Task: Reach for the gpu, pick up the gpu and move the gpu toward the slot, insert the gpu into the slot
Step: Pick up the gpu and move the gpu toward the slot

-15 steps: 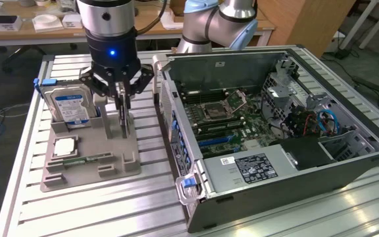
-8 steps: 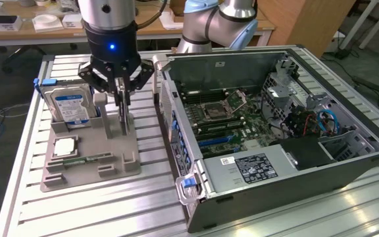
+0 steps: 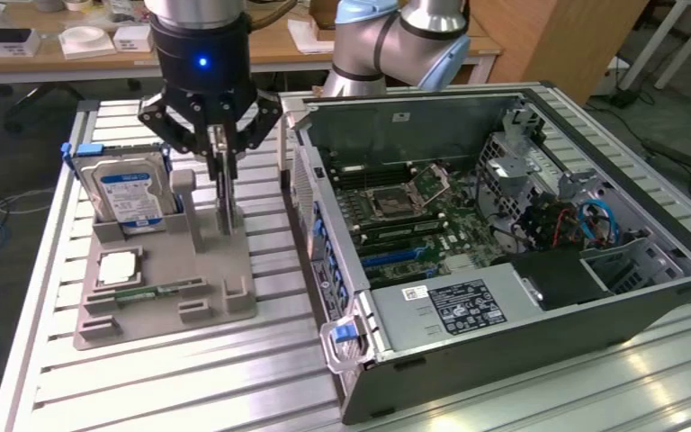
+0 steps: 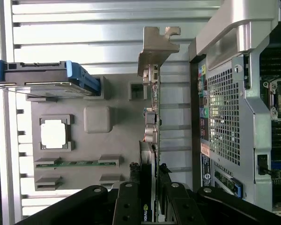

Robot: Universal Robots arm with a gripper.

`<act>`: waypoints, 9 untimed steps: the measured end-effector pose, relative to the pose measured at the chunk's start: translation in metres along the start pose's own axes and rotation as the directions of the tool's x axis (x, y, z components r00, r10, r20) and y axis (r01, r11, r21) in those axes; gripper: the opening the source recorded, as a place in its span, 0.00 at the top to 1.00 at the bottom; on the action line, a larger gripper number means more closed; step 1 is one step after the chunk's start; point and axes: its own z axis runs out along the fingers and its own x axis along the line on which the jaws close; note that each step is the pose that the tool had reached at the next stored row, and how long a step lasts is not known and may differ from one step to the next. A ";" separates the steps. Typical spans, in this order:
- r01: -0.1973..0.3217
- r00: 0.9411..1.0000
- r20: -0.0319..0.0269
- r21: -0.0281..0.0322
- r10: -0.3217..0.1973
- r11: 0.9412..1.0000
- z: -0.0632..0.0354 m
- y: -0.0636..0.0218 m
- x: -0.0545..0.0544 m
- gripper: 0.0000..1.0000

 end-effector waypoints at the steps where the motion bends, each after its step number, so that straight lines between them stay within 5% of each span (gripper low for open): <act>1: 0.000 1.000 0.000 0.000 0.000 1.000 -0.0025 0.0002 0.000 0.74; 9: 0.000 1.000 0.000 -0.001 0.000 1.000 -0.0184 0.0011 -0.002 0.74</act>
